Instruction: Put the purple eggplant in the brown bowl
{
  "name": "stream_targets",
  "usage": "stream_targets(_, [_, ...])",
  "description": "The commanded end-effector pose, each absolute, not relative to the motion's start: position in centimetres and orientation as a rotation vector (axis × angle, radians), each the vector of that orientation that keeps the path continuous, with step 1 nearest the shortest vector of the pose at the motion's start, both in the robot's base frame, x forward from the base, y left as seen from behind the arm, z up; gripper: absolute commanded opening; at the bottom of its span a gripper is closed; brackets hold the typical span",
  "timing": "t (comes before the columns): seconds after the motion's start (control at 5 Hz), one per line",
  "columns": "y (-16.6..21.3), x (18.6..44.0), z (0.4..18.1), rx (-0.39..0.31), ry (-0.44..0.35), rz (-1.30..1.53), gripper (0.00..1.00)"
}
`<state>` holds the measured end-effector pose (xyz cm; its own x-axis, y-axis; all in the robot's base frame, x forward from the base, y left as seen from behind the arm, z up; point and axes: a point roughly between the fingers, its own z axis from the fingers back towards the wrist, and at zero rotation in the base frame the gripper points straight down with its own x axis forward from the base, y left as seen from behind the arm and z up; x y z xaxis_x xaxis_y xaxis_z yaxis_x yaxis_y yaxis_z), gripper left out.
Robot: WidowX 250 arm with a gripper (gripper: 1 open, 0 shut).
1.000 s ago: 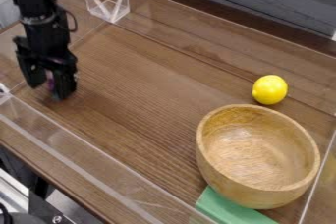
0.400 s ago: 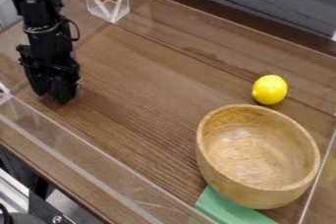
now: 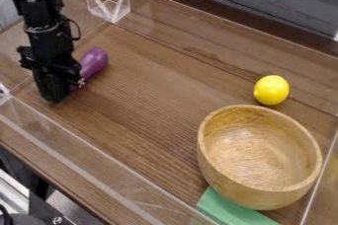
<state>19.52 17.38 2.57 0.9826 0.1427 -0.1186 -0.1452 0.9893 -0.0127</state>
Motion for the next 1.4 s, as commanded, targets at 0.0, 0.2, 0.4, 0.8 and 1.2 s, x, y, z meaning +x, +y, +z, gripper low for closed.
stream_targets(0.0, [18.5, 20.0, 4.1, -0.001, 0.08, 0.179, 0.0])
stream_targets(0.2, [18.6, 20.1, 4.4, -0.009, 0.082, 0.197, 0.0])
stream_targets(0.4, [18.6, 20.2, 4.5, -0.016, 0.082, 0.212, 0.0])
stream_targets(0.8, [18.2, 22.3, 6.0, -0.029, 0.059, 0.239, 0.0])
stream_targets(1.2, [18.1, 24.1, 5.2, -0.034, 0.053, 0.24, 0.0])
